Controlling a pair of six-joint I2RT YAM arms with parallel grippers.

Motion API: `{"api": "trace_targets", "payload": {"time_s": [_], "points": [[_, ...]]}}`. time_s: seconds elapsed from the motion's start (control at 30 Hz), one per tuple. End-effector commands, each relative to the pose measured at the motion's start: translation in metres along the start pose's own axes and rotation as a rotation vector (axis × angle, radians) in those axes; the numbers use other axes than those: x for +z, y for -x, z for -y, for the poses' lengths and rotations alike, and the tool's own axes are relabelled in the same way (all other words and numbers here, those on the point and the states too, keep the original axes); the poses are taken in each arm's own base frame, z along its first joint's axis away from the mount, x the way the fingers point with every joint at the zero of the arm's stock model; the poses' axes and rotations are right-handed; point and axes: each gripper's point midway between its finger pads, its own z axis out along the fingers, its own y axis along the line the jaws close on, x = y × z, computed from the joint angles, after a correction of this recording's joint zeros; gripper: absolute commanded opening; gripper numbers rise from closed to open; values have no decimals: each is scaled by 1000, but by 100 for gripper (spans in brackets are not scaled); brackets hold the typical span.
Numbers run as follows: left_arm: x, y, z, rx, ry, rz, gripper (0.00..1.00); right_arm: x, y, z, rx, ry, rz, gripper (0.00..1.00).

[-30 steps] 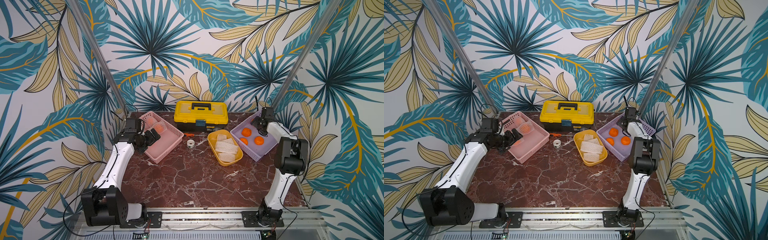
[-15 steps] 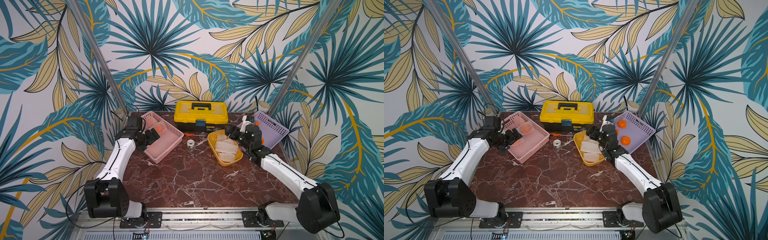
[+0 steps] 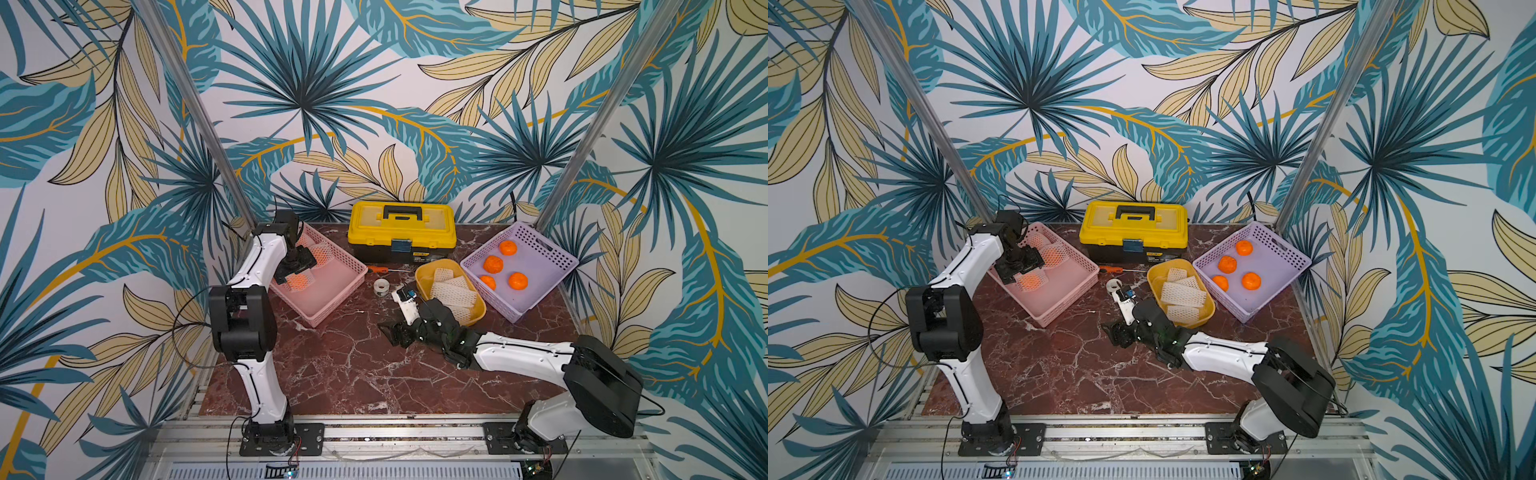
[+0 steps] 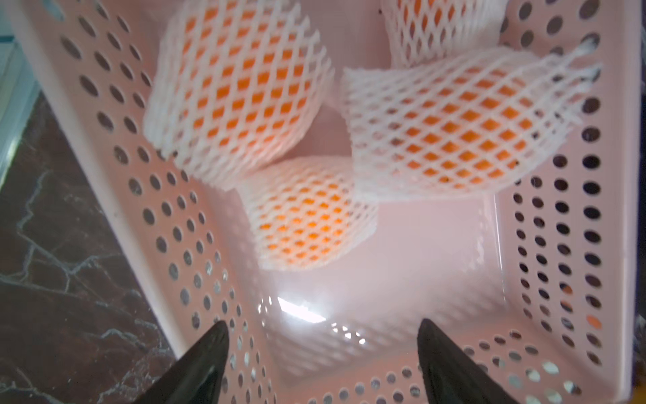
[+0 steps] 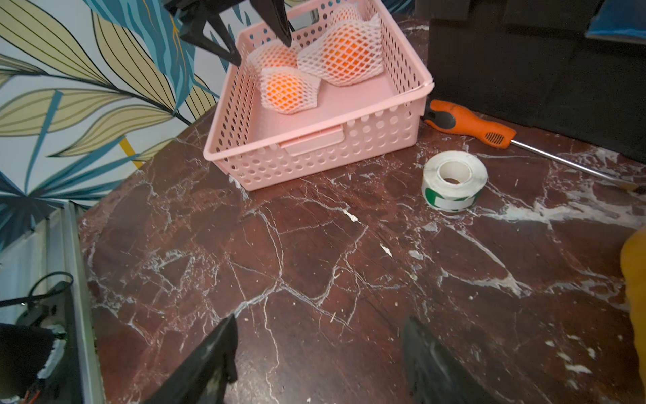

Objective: Remove foam nets from oranges
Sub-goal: Pick up the orange from the basket.

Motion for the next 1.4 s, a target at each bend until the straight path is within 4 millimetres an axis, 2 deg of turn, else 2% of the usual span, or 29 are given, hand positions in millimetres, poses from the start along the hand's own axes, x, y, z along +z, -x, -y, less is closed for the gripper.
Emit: {"api": "trace_targets", "payload": {"time_s": [0.0, 0.2, 0.33, 0.53, 0.83, 1.07, 1.37], "points": [[6, 2, -7, 79, 71, -18, 90, -1, 6, 3, -71, -26, 28, 75], [22, 18, 0, 156, 97, -3, 91, -2, 2, 8, -91, -58, 10, 75], [37, 13, 2, 146, 98, -42, 90, -1, 0, 14, -106, -89, 1, 75], [48, -1, -21, 34, 192, -54, 94, -10, 6, 17, -112, -114, 20, 75], [67, 1, 2, 22, 85, -77, 91, -10, 7, 11, -94, -75, 28, 75], [81, 4, 2, 6, 85, -63, 90, -9, 5, 14, -106, -92, 21, 75], [81, 12, 0, -12, 56, -23, 75, -2, 1, 16, -107, -101, 0, 75]]}}
